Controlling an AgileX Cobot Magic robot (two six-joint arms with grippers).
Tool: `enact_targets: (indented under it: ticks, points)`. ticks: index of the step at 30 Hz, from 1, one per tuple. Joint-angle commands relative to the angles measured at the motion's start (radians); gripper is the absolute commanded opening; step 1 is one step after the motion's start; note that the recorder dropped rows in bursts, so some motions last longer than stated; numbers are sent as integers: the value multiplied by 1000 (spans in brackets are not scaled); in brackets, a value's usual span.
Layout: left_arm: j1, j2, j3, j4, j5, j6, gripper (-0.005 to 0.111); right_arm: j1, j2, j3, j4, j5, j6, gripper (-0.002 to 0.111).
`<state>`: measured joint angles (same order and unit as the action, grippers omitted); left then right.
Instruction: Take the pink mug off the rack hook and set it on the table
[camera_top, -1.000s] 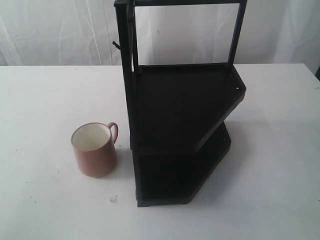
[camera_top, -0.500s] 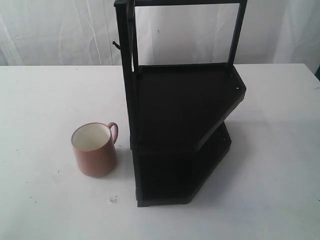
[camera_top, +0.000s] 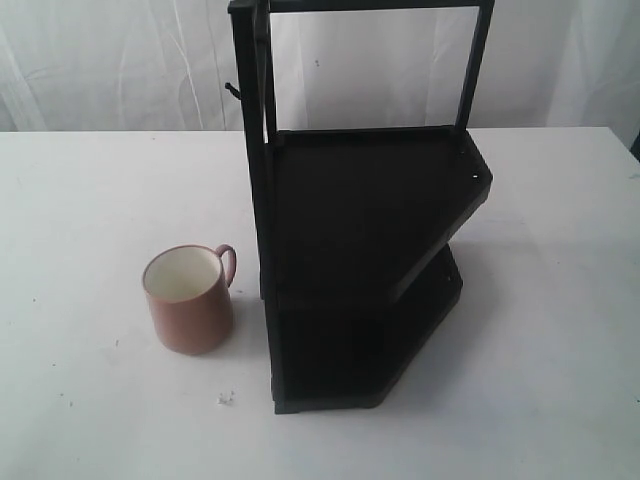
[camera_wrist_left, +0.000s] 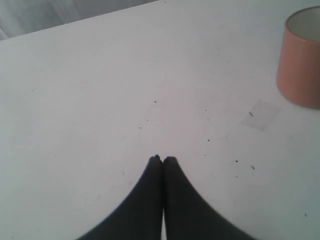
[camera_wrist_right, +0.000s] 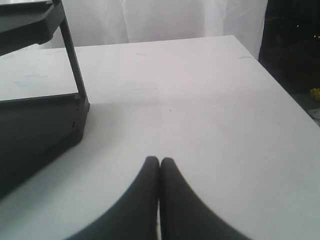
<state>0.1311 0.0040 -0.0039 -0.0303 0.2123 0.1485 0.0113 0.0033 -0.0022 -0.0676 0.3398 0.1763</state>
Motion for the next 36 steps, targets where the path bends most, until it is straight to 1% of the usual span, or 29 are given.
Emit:
enact_targets:
  ticks: [1, 8, 11, 36]
  points:
    - [-3, -4, 4, 40, 20, -64, 0, 6, -3, 2, -6, -4, 5, 0]
    - [-3, -4, 4, 40, 27, -98, 0, 6, -3, 2, -6, -4, 5, 0]
    - [-3, -4, 4, 40, 25, -149, 0, 6, -3, 2, -6, -4, 5, 0]
    - [-3, -4, 4, 40, 21, -149, 0, 6, -3, 2, -6, -4, 5, 0]
